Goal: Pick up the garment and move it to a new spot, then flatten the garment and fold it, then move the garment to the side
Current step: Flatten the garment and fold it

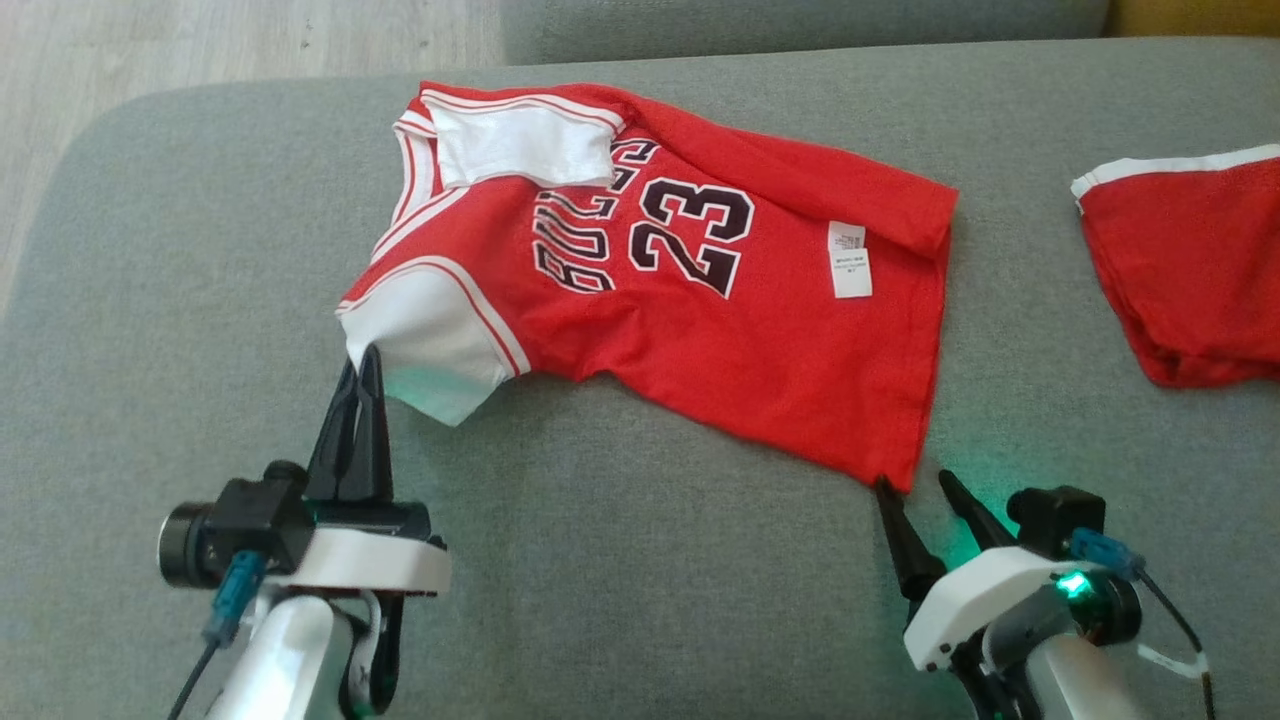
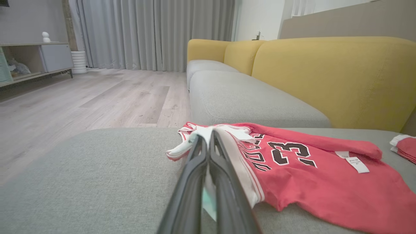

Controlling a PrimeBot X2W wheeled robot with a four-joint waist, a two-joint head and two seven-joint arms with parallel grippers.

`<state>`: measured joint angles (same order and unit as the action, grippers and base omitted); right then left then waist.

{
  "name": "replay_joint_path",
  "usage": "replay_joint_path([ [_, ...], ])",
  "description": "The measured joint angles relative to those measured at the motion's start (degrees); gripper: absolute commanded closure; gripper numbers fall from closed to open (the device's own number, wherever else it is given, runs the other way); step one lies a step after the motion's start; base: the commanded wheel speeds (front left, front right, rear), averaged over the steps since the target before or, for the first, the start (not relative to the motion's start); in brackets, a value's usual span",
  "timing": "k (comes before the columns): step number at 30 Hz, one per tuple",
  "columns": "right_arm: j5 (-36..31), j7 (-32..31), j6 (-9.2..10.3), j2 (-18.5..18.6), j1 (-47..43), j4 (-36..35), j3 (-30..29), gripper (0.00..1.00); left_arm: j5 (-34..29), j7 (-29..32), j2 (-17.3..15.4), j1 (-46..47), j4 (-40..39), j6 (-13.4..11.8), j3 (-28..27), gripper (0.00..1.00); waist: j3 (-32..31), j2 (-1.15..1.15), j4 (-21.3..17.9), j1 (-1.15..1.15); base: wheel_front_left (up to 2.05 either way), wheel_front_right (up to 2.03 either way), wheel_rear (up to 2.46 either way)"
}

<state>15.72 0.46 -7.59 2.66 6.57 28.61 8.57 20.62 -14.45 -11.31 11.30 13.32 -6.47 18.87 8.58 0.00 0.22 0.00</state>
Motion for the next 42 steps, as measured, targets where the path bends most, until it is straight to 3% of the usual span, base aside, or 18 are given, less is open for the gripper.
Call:
replay_joint_path([
  [10, -0.48, -0.56, 0.00, 0.10, 2.53, 2.03, 1.29, 0.00, -3.15, 0.00, 2.97, -0.07, -0.26, 3.01, -2.72, 1.00, 0.89, 0.00, 0.81, 0.00, 0.00, 0.00, 0.00],
  [11, -0.74, -0.57, 0.00, 0.13, 2.74, 2.05, 1.66, 0.20, -3.44, 0.00, 3.22, -0.07, -0.23, 3.20, -2.93, 1.00, 1.05, 0.00, 0.87, 0.00, 0.00, 0.00, 0.00],
  [13, -0.47, -1.10, 0.00, 0.26, 3.39, 2.31, 2.14, 0.91, -3.76, 0.00, 3.65, -0.06, -0.11, 3.77, -3.81, 1.00, 1.32, 0.00, 0.98, 0.00, 0.00, 0.00, 0.00],
  [14, -0.41, -1.15, 0.00, 0.34, 3.66, 2.40, 2.27, 1.00, -4.11, 0.00, 3.76, -0.04, 0.08, 4.09, -4.19, 1.00, 1.39, 0.00, 1.02, 0.00, 0.00, 0.00, 0.00],
  [21, 0.45, 0.65, 0.00, 0.24, 3.98, 3.04, 3.01, 1.00, -5.09, 0.00, 4.45, -0.04, 1.27, 5.38, -6.45, 1.00, 0.35, 0.00, 0.72, 0.01, 0.00, 0.00, 0.00],
  [28, 1.35, 3.69, 0.00, 0.13, 4.52, 0.44, -1.22, 1.00, -4.05, 0.00, 5.47, 0.00, 0.40, 8.03, -9.77, 1.00, -1.82, 0.00, 0.04, 0.00, 0.00, 0.00, 0.00],
  [35, -3.97, 4.09, 0.00, 0.13, 10.91, -9.94, -5.75, 1.00, -0.41, 0.05, 6.09, 3.49, -0.37, 10.81, -11.14, 1.00, -4.09, 0.00, -0.11, 0.00, 0.00, 0.00, 0.00],
  [42, -6.17, 1.69, 0.00, 1.53, 17.27, -19.51, -4.67, 1.00, 2.75, 3.46, 5.82, 14.84, -7.03, 11.91, -11.39, 1.00, -6.29, 0.00, -0.47, 0.00, 0.00, 0.00, 0.00],
])
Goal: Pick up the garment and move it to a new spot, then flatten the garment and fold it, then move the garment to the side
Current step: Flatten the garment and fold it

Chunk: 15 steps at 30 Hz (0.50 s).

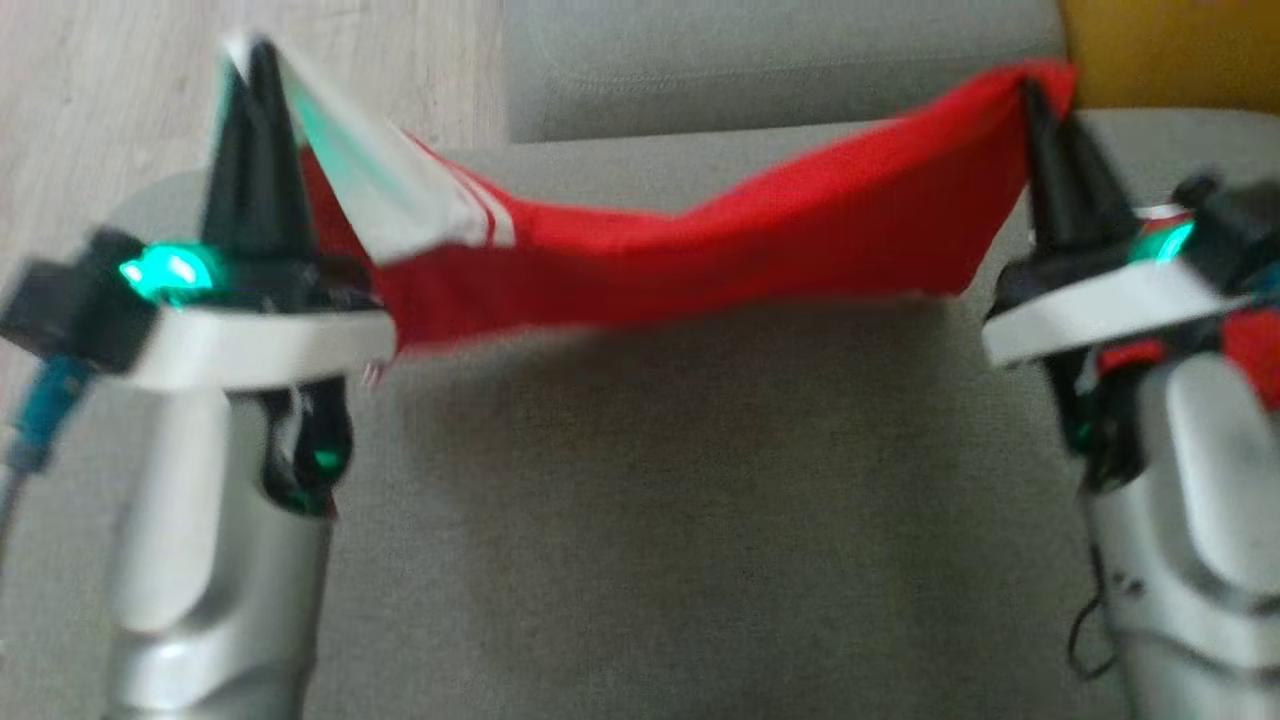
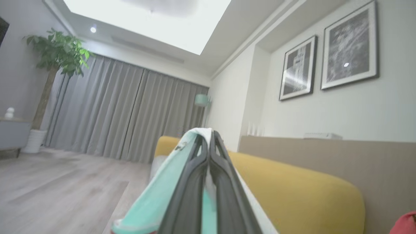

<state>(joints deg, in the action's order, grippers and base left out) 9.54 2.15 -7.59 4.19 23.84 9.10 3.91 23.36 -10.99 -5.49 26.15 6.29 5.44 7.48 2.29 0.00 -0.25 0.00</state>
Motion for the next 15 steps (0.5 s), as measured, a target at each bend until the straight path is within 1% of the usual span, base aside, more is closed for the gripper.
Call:
replay_joint_path([
  [4, 1.83, -2.33, 0.00, 3.02, 4.22, -5.54, 1.01, 1.00, 3.33, 2.90, -0.30, 4.09, -5.69, 0.08, -1.55, 1.00, -1.57, 0.00, -0.45, 0.00, 0.00, 0.00, 0.00],
  [7, 3.03, -4.33, 0.00, 5.47, 5.73, -9.78, 2.52, 1.00, 5.64, 5.79, -0.53, 5.42, -10.39, -0.66, -3.11, 1.00, -2.56, 0.00, -0.83, -0.01, 0.00, 0.00, 0.00],
  [10, 3.65, -6.45, 0.00, 6.72, 5.91, -14.54, 2.92, 1.00, 7.48, 9.04, -0.98, 5.47, -15.39, -1.51, -3.98, 1.00, -2.91, 0.00, -1.11, -0.01, 0.00, 0.00, 0.00],
  [13, 3.18, -9.37, 0.00, 7.80, 5.60, -19.75, 2.83, 1.00, 12.68, 13.79, -0.53, 5.20, -20.46, -2.99, -4.75, 1.00, -2.42, 0.00, -1.04, -0.01, 0.00, 0.00, 0.00],
  [15, 2.42, -11.29, 0.00, 7.81, 4.62, -23.54, 2.58, 1.00, 13.05, 16.22, -1.05, 5.12, -23.60, -3.69, -5.52, 1.00, -1.57, 0.00, -0.92, -0.01, 0.00, 0.00, 0.00],
])
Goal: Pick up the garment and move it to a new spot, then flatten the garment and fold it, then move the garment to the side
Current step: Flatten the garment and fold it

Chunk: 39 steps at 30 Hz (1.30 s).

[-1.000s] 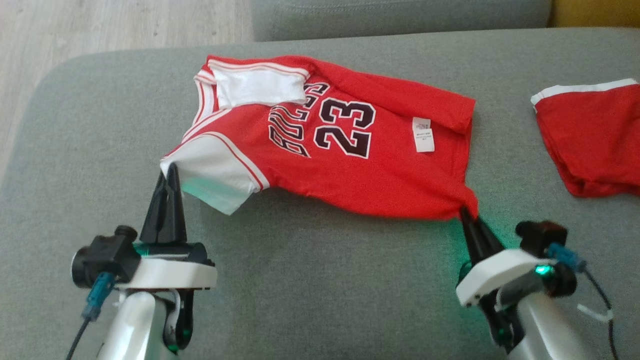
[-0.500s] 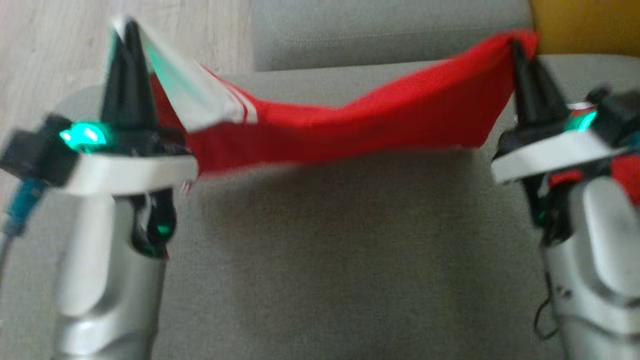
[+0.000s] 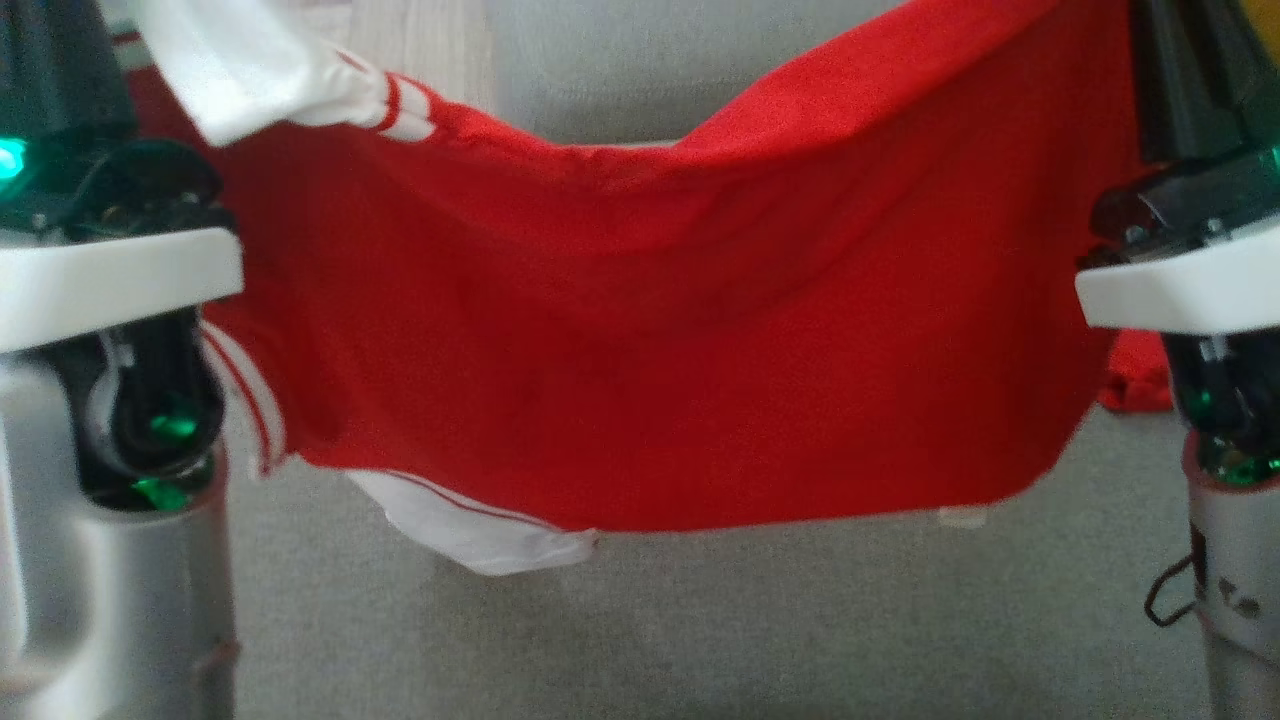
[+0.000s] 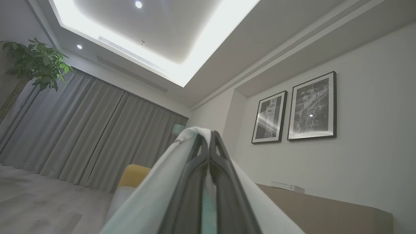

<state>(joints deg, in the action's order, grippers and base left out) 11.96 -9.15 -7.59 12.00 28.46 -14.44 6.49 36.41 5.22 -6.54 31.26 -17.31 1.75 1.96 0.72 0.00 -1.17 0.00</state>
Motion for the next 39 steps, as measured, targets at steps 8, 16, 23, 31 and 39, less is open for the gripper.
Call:
replay_joint_path([
  [8, 0.40, -5.10, 0.00, 0.33, 4.23, 1.36, -0.30, 1.00, -0.14, 4.52, -5.19, 8.71, 8.28, 0.65, -0.68, 1.00, 7.47, 0.00, 0.76, 0.01, 0.00, 0.00, 0.00],
  [16, 1.09, 3.53, 0.00, 3.07, 37.27, 30.56, 7.54, 1.00, -6.92, -1.60, -9.98, 36.86, 37.15, 2.72, -0.32, 1.00, 17.00, 0.00, 0.09, 0.03, 0.00, 0.00, 0.00],
  [23, -5.27, 16.81, 0.00, -0.56, 52.57, 55.23, 5.71, 1.00, -10.15, -12.67, -10.29, 53.46, 56.03, 3.91, 0.80, 1.00, 21.39, 0.01, -0.68, 0.03, 0.00, 0.00, 0.00],
  [31, -6.37, 21.90, 0.00, -0.97, 49.48, 71.18, 6.39, 1.00, -10.16, -18.96, -8.18, 47.81, 65.59, 5.39, 7.34, 1.00, 20.66, 0.00, 1.83, 0.01, 0.00, 0.00, 0.00],
  [39, 0.66, 17.38, 0.00, -0.51, 37.13, 79.99, 17.24, 1.00, -7.48, -19.67, -10.56, 27.63, 64.60, 5.83, 18.27, 1.00, 17.16, 0.00, 3.41, 0.00, 0.00, 0.00, 0.00],
])
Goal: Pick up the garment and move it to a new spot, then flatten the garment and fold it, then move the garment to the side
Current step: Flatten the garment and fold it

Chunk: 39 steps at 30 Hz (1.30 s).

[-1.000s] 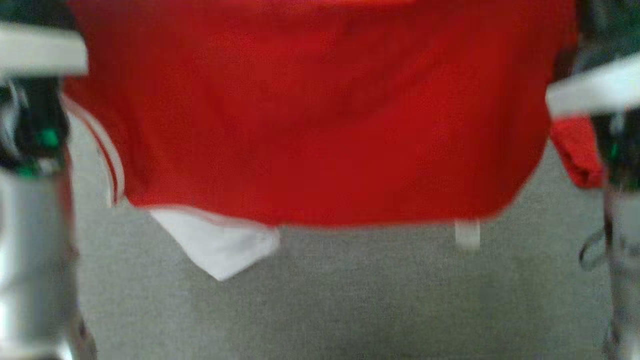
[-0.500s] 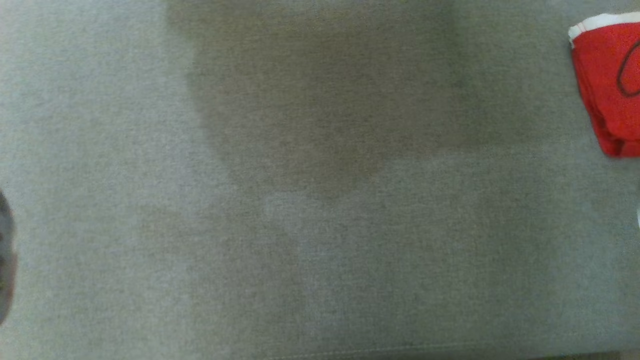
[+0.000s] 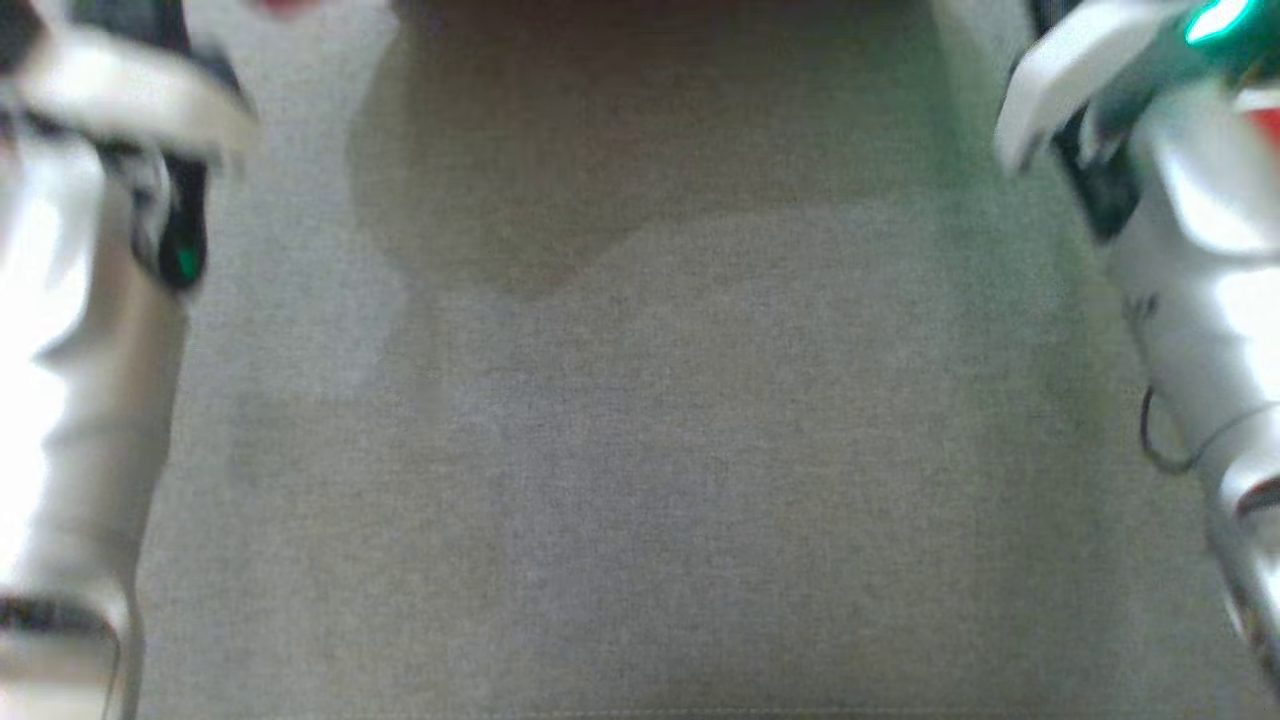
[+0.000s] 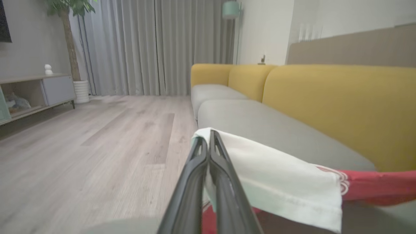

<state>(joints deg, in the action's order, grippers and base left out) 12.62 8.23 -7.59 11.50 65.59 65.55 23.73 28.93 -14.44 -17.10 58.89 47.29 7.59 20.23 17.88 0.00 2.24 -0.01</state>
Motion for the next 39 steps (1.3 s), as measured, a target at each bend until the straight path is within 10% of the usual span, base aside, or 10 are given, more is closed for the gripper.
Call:
replay_joint_path([
  [16, 24.82, -18.13, 0.00, 13.21, -18.44, -17.04, 24.07, 1.00, 5.01, 6.10, -13.47, -29.84, -16.72, 0.01, 15.44, 1.00, -10.56, 0.00, 0.44, -0.01, 0.00, 0.00, 0.00],
  [31, 40.45, -31.12, 0.00, 22.58, -28.82, -33.31, 33.73, 1.00, 13.62, 22.13, -26.13, -51.58, -43.02, -3.65, 18.59, 1.00, -17.62, -0.01, -0.69, -0.01, 0.00, 0.00, 0.00],
  [39, 42.84, -32.95, 0.00, 25.19, -29.90, -38.00, 32.73, 1.00, 13.84, 23.95, -27.61, -52.00, -49.45, -6.71, 17.71, 1.00, -16.51, 0.00, -0.33, 0.01, 0.00, 0.00, 0.00],
])
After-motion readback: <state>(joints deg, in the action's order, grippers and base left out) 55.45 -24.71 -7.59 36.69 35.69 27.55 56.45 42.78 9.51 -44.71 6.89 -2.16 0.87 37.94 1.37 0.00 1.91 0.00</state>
